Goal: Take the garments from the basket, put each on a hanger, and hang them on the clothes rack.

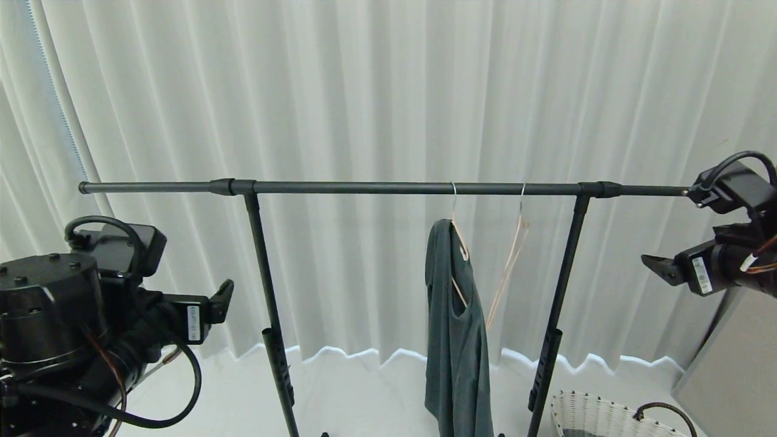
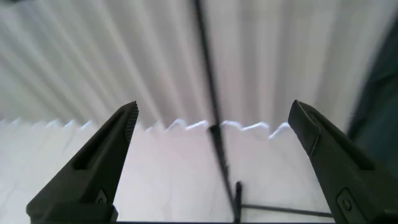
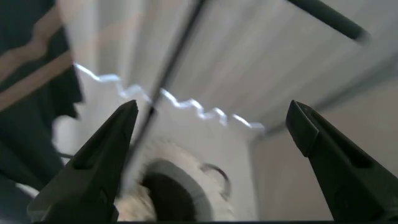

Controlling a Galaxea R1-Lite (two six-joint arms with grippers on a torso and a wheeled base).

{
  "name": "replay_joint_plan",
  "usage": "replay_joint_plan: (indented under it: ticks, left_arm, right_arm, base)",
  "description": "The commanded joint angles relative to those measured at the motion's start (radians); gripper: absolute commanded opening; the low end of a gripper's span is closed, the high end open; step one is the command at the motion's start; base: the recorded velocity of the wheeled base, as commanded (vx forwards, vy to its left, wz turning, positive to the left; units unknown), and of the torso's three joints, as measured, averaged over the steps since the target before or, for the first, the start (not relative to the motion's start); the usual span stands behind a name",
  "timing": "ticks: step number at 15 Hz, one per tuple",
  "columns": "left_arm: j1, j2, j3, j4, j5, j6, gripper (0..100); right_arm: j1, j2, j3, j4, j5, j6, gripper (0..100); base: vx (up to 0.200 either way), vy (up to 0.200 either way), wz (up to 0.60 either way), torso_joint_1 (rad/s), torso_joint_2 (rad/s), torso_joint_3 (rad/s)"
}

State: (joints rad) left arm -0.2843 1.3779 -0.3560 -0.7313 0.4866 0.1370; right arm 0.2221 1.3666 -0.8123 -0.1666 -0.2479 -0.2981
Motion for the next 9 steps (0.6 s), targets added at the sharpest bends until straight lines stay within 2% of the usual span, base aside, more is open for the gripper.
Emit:
replay_joint_plan:
  ticks: [1, 5, 9]
  left_arm:
    - [0.108, -0.016, 0.025, 0.0, 0.0, 0.001, 100]
    - [0.14, -0.034, 0.078, 0.0, 0.049, -0.004, 100]
    - [0.145, -0.059, 0.137, 0.0, 0.049, -0.004, 100]
  right_arm:
    - [-0.06, -0.038, 0.038, -0.027, -0.002, -0.013, 100]
    - [-0.142, -0.087, 0.114, -0.087, -0.001, -0.084, 100]
    - [-0.144, -0.098, 0.15, -0.12, -0.001, -0.093, 100]
  base:
    - [-0.2, 0.0, 0.0, 0.002, 0.0, 0.002]
    - [-0.2, 0.0, 0.0, 0.001, 0.01, 0.002]
    - [-0.2, 0.0, 0.0, 0.004, 0.0, 0.004]
